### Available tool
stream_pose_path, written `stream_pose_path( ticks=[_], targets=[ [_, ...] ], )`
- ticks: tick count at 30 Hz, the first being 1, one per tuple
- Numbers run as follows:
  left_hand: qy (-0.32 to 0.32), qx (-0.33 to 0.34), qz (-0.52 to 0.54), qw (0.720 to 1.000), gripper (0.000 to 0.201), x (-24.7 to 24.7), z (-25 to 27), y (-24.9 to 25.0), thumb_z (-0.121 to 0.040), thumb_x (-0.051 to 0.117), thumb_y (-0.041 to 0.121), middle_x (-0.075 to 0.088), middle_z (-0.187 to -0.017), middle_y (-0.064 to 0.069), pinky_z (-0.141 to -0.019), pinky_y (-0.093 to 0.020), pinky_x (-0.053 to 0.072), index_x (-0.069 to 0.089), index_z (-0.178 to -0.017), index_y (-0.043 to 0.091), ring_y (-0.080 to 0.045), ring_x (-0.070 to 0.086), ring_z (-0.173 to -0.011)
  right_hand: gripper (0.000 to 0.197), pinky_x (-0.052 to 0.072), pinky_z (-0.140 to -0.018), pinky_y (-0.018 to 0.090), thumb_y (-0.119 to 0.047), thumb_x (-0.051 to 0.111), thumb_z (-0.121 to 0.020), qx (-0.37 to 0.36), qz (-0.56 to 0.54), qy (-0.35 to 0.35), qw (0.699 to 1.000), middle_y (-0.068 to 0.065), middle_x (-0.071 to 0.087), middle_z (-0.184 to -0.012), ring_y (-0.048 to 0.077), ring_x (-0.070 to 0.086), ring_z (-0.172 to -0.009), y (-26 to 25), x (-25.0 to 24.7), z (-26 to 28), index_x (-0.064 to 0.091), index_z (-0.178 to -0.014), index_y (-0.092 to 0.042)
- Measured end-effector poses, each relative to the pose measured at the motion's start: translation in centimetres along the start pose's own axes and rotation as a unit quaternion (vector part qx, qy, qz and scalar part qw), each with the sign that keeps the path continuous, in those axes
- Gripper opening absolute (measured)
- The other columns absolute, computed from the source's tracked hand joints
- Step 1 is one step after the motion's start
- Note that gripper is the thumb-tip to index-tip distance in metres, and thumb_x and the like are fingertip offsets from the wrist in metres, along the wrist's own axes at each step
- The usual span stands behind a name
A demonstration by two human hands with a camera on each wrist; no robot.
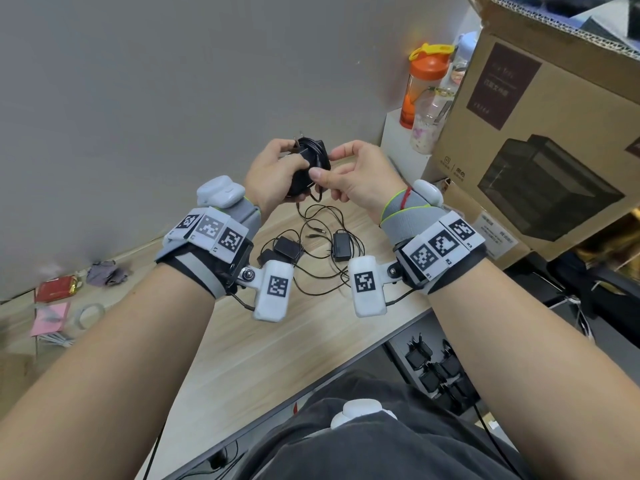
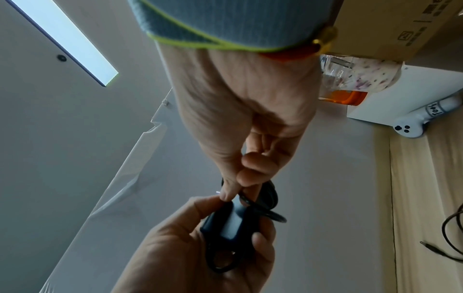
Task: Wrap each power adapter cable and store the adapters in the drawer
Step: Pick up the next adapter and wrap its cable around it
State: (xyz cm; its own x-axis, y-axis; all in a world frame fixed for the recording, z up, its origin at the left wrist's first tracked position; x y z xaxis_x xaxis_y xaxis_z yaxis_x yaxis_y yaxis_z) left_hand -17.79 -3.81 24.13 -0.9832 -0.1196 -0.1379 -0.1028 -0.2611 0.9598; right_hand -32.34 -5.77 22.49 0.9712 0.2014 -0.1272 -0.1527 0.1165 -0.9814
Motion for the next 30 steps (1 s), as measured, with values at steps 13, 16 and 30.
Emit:
stream_pose_path(
  ticks=[13, 16, 30],
  targets=[
    [-0.061, 0.003, -0.044, 0.997, 0.027, 1.1, 0.8, -0.3, -0.098, 0.053, 0.014, 0.058, -0.098, -0.012, -0.053, -0.029, 0.055, 0.039, -0.12, 0.007, -0.029, 0.061, -0.061, 0.015, 0.045, -0.065, 0.019, -0.028, 0.075, -0.08, -0.157, 0.201, 0.165, 0.953, -0.014, 0.059, -0.069, 0.003, 0.052, -0.061, -1.5, -1.1, 0.1, 0.062, -0.084, -0.022],
    [-0.059, 0.001, -0.041, 0.997, 0.027, 1.3, 0.7, -0.7, -0.099, 0.052, 0.015, 0.057, -0.099, -0.014, -0.053, -0.03, 0.054, 0.041, -0.121, 0.005, -0.028, 0.06, -0.058, 0.018, 0.038, -0.066, 0.022, -0.023, 0.067, -0.083, -0.174, 0.224, 0.156, 0.946, -0.009, 0.059, -0.071, 0.008, 0.052, -0.066, -1.7, -1.0, 0.1, 0.059, -0.098, -0.018],
    [-0.045, -0.005, -0.061, 0.997, 0.02, 0.6, 0.6, -0.7, -0.096, 0.049, 0.01, 0.06, -0.094, -0.012, -0.044, -0.024, 0.048, 0.046, -0.116, 0.009, -0.026, 0.056, -0.054, 0.034, 0.054, -0.074, 0.033, -0.024, 0.07, -0.075, -0.142, 0.212, 0.07, 0.964, -0.002, 0.068, -0.071, 0.014, 0.067, -0.068, -0.8, -0.8, 0.1, 0.053, -0.105, -0.024]
  ],
)
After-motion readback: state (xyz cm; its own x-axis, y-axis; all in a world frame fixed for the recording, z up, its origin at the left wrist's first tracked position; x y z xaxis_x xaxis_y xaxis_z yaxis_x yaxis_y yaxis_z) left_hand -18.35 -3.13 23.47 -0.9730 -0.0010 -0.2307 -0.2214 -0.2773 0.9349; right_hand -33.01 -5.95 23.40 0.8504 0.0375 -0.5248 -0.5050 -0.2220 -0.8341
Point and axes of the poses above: each hand's wrist, its own z-axis away from the middle knuckle, its own x-axis out of the palm, y = z × x, the point moved 5 cm from there along -z, towards the middle knuckle
